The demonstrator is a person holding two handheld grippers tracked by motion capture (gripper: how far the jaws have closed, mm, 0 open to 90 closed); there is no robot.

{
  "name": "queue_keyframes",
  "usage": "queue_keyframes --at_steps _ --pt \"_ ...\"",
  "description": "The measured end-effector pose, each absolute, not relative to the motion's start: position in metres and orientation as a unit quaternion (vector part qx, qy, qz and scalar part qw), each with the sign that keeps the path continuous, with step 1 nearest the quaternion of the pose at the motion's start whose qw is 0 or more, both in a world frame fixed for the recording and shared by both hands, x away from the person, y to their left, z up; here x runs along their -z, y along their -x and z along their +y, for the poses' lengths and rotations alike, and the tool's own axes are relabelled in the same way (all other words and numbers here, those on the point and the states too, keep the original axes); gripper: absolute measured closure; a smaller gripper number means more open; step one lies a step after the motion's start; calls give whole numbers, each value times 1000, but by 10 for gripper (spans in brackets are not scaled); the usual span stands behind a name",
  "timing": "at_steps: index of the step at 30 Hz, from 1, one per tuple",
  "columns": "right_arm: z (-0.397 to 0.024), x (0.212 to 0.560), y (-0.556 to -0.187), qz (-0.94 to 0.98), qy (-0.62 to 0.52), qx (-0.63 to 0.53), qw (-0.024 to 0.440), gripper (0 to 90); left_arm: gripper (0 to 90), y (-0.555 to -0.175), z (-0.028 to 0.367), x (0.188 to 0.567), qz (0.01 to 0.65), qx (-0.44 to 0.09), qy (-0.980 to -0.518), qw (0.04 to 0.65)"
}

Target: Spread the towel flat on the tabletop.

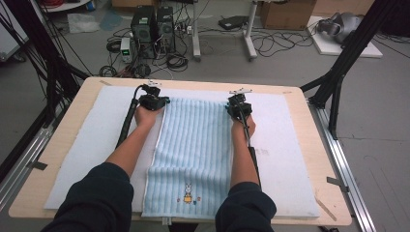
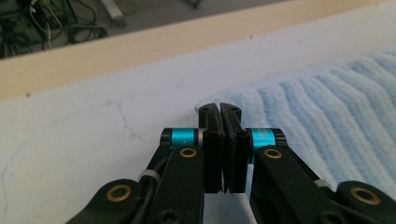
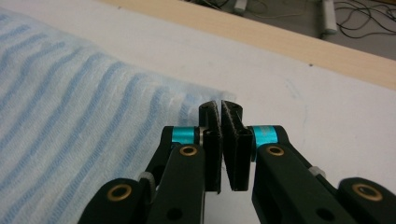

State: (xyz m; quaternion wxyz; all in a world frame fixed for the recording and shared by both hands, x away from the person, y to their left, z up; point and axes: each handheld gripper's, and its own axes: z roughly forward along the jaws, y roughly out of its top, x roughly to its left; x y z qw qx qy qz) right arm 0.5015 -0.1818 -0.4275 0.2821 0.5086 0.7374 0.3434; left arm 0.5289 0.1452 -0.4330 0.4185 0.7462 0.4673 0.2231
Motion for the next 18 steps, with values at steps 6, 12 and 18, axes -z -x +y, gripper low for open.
queue_keyframes --at_steps 6,12,18 --pt "-185 426 -497 731 -518 -366 254 658 562 -519 154 439 482 -192 -753 405" --pt "-194 418 -477 745 -492 -390 227 613 507 -502 169 432 488 -157 -749 421" --pt "-203 414 -455 754 -468 -429 172 502 486 -471 170 435 464 -138 -761 431"
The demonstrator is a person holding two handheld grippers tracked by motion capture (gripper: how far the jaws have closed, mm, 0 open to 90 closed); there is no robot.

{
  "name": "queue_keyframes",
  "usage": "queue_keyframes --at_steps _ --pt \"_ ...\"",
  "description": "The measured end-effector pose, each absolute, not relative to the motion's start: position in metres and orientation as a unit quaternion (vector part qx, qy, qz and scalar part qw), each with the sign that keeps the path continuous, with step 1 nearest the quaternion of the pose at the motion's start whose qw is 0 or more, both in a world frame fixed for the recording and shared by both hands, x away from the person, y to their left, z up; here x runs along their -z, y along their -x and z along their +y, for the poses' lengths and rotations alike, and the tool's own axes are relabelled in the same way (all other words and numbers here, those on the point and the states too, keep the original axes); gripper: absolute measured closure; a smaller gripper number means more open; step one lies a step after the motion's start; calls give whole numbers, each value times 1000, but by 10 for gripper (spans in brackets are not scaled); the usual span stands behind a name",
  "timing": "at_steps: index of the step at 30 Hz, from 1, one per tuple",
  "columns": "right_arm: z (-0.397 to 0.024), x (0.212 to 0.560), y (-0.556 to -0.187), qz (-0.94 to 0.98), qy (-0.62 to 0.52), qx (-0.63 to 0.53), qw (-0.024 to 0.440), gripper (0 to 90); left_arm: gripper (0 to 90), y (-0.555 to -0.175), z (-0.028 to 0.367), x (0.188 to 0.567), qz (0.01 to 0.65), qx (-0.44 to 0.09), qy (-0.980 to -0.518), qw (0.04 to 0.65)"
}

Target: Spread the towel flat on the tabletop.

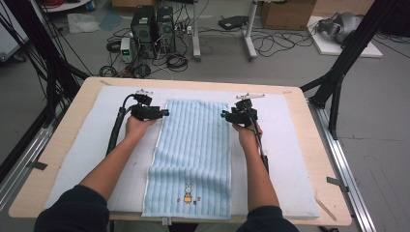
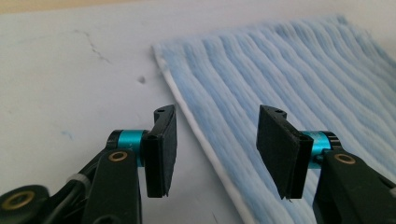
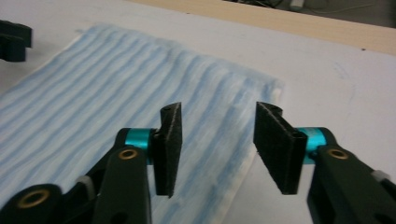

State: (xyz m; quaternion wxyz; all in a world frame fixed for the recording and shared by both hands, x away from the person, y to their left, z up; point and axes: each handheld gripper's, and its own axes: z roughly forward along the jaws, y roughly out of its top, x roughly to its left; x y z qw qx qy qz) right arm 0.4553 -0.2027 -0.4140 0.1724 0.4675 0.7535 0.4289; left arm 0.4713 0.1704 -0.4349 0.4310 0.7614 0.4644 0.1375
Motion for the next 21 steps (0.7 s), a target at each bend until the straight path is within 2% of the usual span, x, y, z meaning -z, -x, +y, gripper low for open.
queue_keyframes --at_steps 7,13,18,21 --pt "-210 418 -423 762 -462 -426 157 430 497 -444 175 436 448 -135 -770 434" --pt "-214 425 -396 773 -455 -419 141 455 520 -421 179 439 433 -130 -777 437" --pt "-209 429 -391 789 -452 -395 130 474 526 -414 180 443 425 -122 -790 424" --pt "-201 430 -391 795 -447 -388 136 501 599 -412 175 447 410 -121 -802 417"
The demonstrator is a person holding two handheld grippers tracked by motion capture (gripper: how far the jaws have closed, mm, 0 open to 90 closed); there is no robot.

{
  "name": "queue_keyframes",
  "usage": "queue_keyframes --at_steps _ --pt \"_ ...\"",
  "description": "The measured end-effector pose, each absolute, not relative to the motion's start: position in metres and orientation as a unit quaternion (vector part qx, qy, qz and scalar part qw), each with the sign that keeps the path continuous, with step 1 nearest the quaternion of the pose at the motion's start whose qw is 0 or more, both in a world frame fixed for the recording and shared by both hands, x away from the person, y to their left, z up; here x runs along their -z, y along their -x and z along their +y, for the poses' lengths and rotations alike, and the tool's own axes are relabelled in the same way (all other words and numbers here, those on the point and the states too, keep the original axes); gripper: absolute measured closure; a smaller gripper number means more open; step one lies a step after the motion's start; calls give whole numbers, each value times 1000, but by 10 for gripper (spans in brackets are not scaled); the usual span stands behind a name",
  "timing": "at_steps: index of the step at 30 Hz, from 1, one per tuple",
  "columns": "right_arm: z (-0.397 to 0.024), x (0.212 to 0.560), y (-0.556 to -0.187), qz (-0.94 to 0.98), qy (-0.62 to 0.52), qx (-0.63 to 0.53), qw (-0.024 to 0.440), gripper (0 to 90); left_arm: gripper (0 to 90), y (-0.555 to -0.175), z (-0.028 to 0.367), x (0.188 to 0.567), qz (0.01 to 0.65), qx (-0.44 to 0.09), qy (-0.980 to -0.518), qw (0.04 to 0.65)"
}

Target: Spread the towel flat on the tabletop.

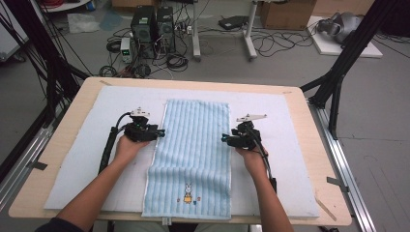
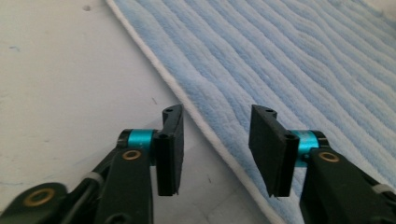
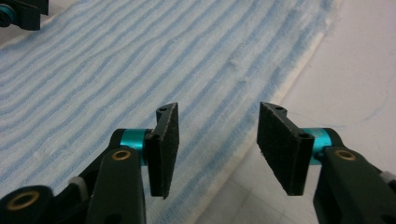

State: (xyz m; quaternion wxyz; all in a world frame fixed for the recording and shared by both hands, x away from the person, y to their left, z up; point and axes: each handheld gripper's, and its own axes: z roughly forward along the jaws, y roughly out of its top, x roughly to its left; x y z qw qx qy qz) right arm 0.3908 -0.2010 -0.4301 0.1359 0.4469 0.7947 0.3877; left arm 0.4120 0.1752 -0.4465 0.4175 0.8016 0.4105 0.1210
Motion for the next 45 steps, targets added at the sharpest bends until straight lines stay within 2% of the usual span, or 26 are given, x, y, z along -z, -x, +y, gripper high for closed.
queue_keyframes --at_steps 2,3,4,8,10,24,26,30,35,38,43,44,45 --pt "-198 434 -393 798 -448 -382 129 528 645 -410 171 447 399 -148 -810 404" --pt "-195 438 -394 800 -453 -373 124 559 728 -410 172 447 397 -144 -810 407" --pt "-192 441 -395 802 -458 -362 124 576 850 -410 171 448 396 -143 -810 408" --pt "-186 441 -399 808 -451 -346 156 817 881 -414 168 448 397 -155 -808 408" --pt "-187 442 -404 801 -459 -351 157 861 883 -422 168 448 411 -153 -802 406" --pt "-178 446 -439 780 -477 -345 212 863 883 -456 165 450 461 -166 -771 408" --pt "-176 446 -442 778 -479 -345 215 833 867 -455 166 450 466 -160 -766 412" --pt "-176 443 -438 779 -472 -354 210 723 606 -450 172 447 464 -142 -771 413" --pt "-181 435 -423 779 -458 -375 205 667 525 -433 181 448 462 -135 -767 424" --pt "-183 432 -410 790 -446 -368 201 622 537 -418 185 448 446 -125 -772 436" --pt "-193 436 -396 796 -462 -351 172 561 608 -406 180 450 425 -114 -787 433" --pt "-193 436 -396 797 -465 -347 166 584 625 -404 178 450 419 -131 -792 424" --pt "-193 437 -396 800 -465 -343 159 666 709 -402 177 450 420 -137 -793 421"
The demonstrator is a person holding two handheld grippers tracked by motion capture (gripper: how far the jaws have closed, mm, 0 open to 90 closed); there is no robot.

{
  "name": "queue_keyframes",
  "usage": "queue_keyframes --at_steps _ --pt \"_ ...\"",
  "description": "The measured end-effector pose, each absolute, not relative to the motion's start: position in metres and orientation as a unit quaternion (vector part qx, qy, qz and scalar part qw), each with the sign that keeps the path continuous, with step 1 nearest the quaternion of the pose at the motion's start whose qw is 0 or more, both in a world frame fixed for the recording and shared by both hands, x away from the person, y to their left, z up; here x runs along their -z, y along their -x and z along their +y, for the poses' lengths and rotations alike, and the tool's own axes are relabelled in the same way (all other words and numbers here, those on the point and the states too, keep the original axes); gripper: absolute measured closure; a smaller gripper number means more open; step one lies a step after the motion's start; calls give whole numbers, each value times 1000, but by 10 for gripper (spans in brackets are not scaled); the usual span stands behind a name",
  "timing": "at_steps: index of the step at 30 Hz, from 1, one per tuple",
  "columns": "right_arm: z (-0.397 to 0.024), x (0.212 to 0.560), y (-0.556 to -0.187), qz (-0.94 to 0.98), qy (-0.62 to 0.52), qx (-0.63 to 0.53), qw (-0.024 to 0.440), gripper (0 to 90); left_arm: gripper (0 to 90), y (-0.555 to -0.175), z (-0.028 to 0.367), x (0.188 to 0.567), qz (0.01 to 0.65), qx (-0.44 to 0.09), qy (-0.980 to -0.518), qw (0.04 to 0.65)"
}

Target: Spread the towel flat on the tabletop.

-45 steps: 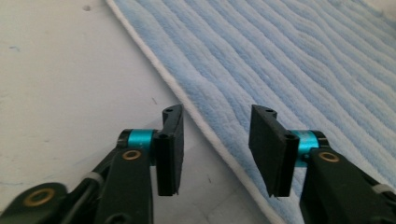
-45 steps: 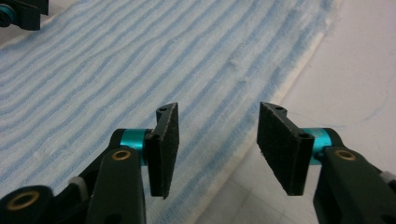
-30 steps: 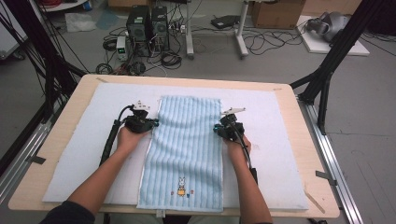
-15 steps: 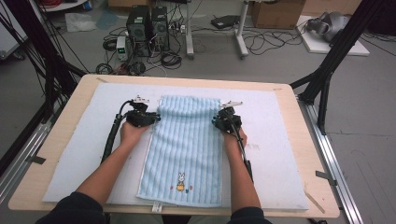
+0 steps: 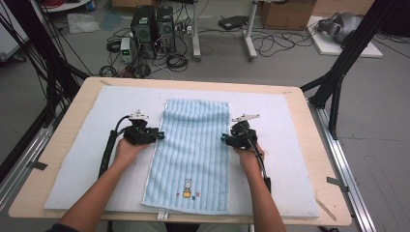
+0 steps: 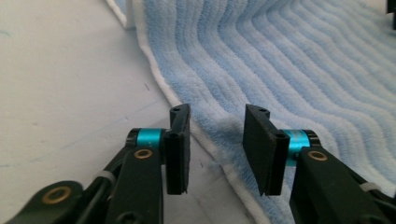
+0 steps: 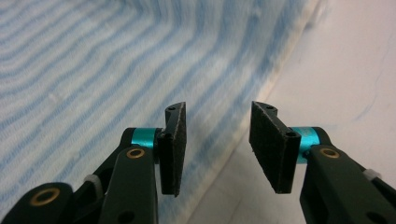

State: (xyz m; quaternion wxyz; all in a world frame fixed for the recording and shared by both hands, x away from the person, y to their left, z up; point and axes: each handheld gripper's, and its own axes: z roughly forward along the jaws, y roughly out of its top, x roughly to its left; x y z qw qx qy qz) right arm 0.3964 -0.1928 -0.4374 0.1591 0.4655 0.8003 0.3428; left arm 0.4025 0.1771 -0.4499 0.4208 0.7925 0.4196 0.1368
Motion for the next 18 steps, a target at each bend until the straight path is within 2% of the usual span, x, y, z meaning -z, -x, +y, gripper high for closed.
queue_keyframes --at_steps 1,2,3,10,11,13,16,18 --pt "-192 438 -397 804 -462 -339 158 730 799 -402 176 450 419 -141 -794 417" --pt "-189 439 -397 808 -457 -331 167 831 866 -403 175 450 425 -137 -790 421" --pt "-187 439 -398 810 -453 -330 171 863 870 -403 174 450 425 -141 -791 417" --pt "-185 444 -408 789 -470 -330 219 864 869 -409 172 452 476 -150 -755 425" --pt "-185 444 -407 785 -474 -332 219 829 837 -408 172 451 477 -149 -754 427" --pt "-185 443 -405 788 -471 -332 219 715 647 -405 175 450 476 -140 -754 430" --pt "-187 436 -397 790 -461 -343 211 660 579 -393 179 448 460 -133 -764 433" --pt "-190 433 -388 790 -447 -363 208 636 574 -382 183 448 446 -129 -769 440"
